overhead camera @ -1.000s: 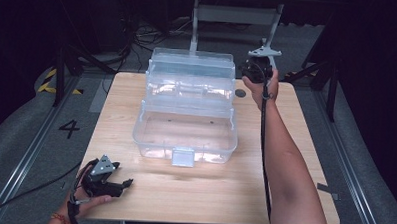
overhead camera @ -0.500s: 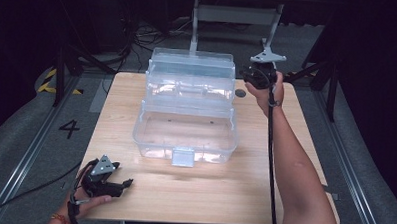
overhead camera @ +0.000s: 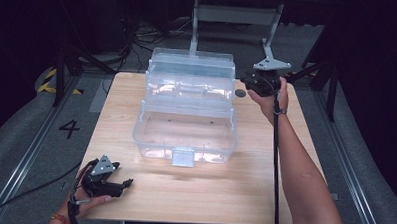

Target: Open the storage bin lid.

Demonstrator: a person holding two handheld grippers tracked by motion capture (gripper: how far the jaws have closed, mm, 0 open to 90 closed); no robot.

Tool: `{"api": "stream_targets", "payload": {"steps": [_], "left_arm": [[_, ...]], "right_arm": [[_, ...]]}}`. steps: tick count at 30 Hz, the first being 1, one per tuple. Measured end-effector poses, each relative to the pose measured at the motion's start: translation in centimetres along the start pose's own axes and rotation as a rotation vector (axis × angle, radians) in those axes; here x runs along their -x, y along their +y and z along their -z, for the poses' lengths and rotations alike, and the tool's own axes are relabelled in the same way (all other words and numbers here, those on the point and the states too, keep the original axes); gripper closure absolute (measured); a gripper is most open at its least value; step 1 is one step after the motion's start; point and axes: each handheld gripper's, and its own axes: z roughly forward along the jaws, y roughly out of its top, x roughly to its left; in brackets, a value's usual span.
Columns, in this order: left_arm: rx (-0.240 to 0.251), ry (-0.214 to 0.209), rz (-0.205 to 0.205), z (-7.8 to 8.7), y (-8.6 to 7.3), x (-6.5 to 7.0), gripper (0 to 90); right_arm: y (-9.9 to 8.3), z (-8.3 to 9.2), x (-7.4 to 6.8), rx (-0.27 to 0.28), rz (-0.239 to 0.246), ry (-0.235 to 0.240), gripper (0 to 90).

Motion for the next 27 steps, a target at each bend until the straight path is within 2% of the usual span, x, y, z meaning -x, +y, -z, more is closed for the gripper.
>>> {"api": "stream_targets", "payload": {"steps": [16, 25, 27], "left_arm": [[0.001, 0.001, -0.004, 0.0, 0.0, 0.0, 20.6], [0.001, 0.001, -0.003, 0.0, 0.0, 0.0, 20.6], [0.000, 0.001, -0.003, 0.0, 0.0, 0.0, 20.6]], "right_arm": [[-2.1, 2.4, -0.5, -0.018, 0.039, 0.028, 63.1], [-3.4, 3.5, -0.8, -0.023, 0.051, 0.031, 55.9], [-3.8, 3.6, -1.0, -0.040, 0.053, 0.036, 53.2]]}}
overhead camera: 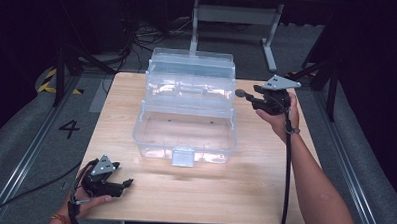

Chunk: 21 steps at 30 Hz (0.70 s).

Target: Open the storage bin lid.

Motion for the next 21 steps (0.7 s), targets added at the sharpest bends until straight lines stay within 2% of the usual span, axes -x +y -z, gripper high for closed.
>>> {"api": "stream_targets", "payload": {"steps": [4, 9, 11, 21], "left_arm": [[0.001, 0.001, 0.000, 0.0, 0.0, 0.0, 20.6], [0.001, 0.001, 0.000, 0.0, 0.0, 0.0, 20.6], [0.000, 0.000, 0.001, 0.0, 0.0, 0.0, 20.6], [0.001, 0.001, 0.004, 0.0, 0.0, 0.0, 20.5]], "right_arm": [[-0.8, 0.2, -0.3, -0.013, 0.012, -0.005, 50.2], [-2.2, 0.7, -0.6, -0.024, 0.005, 0.003, 45.3], [-2.7, 0.8, -0.7, -0.052, -0.004, 0.015, 41.8], [-6.4, 1.5, -1.8, -0.105, 0.017, 0.034, 39.8]]}}
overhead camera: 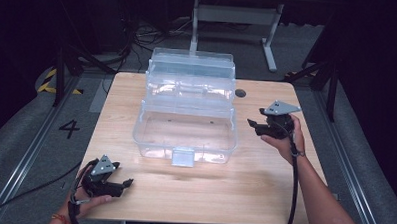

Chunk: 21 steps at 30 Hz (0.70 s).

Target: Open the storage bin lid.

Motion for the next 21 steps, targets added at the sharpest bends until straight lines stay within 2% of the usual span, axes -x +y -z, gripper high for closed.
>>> {"api": "stream_targets", "payload": {"steps": [3, 5, 6, 11, 14, 15, 16, 21], "left_arm": [[-0.001, 0.002, -0.008, 0.0, 0.0, -0.1, 20.3], [0.000, 0.001, -0.006, 0.0, 0.0, -0.1, 20.3], [0.001, 0.002, -0.005, 0.0, 0.1, 0.0, 20.1], [0.001, 0.002, -0.005, -0.1, 0.1, 0.0, 20.1], [0.001, 0.001, -0.004, -0.1, 0.1, 0.0, 20.1], [0.001, 0.001, -0.004, -0.1, 0.1, 0.0, 20.1], [0.001, 0.001, -0.004, -0.1, 0.1, 0.0, 20.1], [0.001, 0.002, -0.006, -0.1, 0.1, -0.1, 20.0]], "right_arm": [[-1.4, 0.4, -0.2, -0.008, -0.005, 0.001, 39.4], [-1.8, 0.5, -0.3, -0.009, -0.006, 0.002, 39.2], [-2.9, 0.8, -0.6, -0.020, -0.011, 0.008, 38.9], [-5.5, 1.0, -1.4, -0.055, -0.009, 0.018, 37.5], [-7.2, 1.2, -2.1, -0.104, -0.012, 0.001, 33.8], [-7.2, 1.2, -2.1, -0.104, -0.012, 0.001, 33.8], [-8.3, 1.5, -2.4, -0.105, -0.030, 0.008, 32.3], [-10.5, 2.4, -3.1, -0.131, -0.057, 0.017, 27.9]]}}
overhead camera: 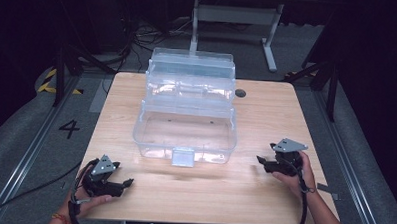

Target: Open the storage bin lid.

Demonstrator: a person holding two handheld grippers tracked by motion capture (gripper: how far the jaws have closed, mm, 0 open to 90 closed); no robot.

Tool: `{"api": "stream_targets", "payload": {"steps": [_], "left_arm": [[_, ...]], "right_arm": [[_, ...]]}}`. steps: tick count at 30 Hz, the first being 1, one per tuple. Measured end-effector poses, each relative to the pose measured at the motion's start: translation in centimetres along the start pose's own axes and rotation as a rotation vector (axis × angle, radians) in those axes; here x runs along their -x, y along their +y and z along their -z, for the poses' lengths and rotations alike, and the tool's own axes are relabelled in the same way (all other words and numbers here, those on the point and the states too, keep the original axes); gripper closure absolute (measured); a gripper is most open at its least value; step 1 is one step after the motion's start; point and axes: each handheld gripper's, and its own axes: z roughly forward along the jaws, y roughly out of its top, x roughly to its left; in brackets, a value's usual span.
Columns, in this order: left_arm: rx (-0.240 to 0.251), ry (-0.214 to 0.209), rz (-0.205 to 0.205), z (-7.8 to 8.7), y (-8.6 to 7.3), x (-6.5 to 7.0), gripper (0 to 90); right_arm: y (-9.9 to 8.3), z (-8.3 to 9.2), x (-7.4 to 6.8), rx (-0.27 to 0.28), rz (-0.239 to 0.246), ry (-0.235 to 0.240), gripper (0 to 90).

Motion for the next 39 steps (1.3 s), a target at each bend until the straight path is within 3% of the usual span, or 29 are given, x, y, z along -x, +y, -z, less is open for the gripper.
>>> {"api": "stream_targets", "payload": {"steps": [3, 6, 7, 10, 14, 15, 18, 20, 39], "left_arm": [[-0.001, -0.001, 0.000, 0.0, 0.0, 0.0, 20.0], [-0.002, -0.005, -0.005, 0.0, 0.0, 0.0, 20.0], [-0.002, -0.005, -0.004, 0.1, 0.0, 0.1, 20.0], [0.001, -0.005, 0.008, 0.1, -0.1, 0.2, 20.0], [0.001, -0.008, 0.007, 0.0, -0.1, 0.2, 19.8], [-0.002, -0.006, -0.006, 0.1, -0.1, 0.1, 19.7], [-0.003, -0.019, 0.015, 0.0, -0.1, 0.2, 19.4], [-0.002, -0.006, -0.015, 0.1, 0.0, 0.0, 19.3], [-0.009, -0.008, 0.009, -0.1, 0.1, 0.0, 18.2]], "right_arm": [[-1.5, 0.6, -0.4, -0.001, -0.032, 0.011, 26.4], [-2.9, 1.0, -1.0, -0.030, -0.028, 0.015, 24.7], [-3.4, 1.3, -1.1, -0.017, -0.040, 0.020, 24.3], [-4.4, 1.9, -1.1, 0.007, -0.101, 0.040, 24.0], [-5.0, 2.3, -0.8, -0.009, -0.166, 0.084, 22.1], [-5.0, 2.3, -0.8, -0.010, -0.162, 0.082, 22.0], [-5.0, 2.4, -0.9, -0.010, -0.162, 0.080, 21.9], [-5.0, 2.3, -0.8, -0.010, -0.164, 0.081, 21.8], [-5.0, 2.3, -0.8, -0.011, -0.166, 0.082, 21.8]]}}
